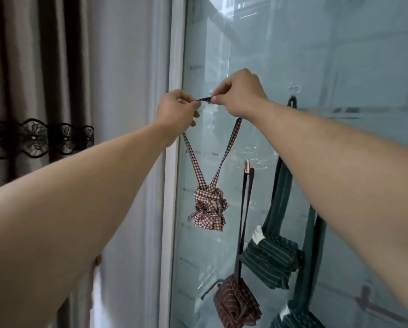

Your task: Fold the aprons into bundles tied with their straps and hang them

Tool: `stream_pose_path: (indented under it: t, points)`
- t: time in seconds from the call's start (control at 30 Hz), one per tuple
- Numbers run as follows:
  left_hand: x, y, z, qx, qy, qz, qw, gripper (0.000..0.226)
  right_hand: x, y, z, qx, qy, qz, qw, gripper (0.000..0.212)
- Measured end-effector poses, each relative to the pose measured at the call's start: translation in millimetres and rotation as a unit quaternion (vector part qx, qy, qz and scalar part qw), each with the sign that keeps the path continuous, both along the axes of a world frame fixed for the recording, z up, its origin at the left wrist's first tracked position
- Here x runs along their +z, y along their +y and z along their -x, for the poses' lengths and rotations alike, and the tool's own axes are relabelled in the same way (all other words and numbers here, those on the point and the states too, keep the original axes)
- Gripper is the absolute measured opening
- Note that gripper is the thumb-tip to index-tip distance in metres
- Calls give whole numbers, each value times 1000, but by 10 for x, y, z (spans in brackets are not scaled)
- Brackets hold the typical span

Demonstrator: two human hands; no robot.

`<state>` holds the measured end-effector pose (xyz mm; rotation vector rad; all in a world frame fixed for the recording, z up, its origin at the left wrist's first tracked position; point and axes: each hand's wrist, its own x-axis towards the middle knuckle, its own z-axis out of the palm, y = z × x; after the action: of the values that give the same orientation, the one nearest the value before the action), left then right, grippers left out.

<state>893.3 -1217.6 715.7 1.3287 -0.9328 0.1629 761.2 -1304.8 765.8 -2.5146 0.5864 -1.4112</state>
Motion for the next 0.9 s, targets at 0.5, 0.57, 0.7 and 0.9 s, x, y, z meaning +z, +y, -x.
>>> stream_pose_path:
  t: [0.5,0.57,0.7,0.9]
  points:
    - [-122,-471,-505,-69,2,4,998,8,53,-136,-475,-164,-1,120,979,3]
    - [-160,-472,-506,-92,4,5,996,10,53,-123,-466,-163,8,123,979,3]
    - [-166,-435,-462,-104,7,-16,994,11,34,-84,-444,-178,25,128,975,11]
    - [-201,-346,-336,-110,5,-61,992,14,-72,-5,-405,-247,56,155,955,20]
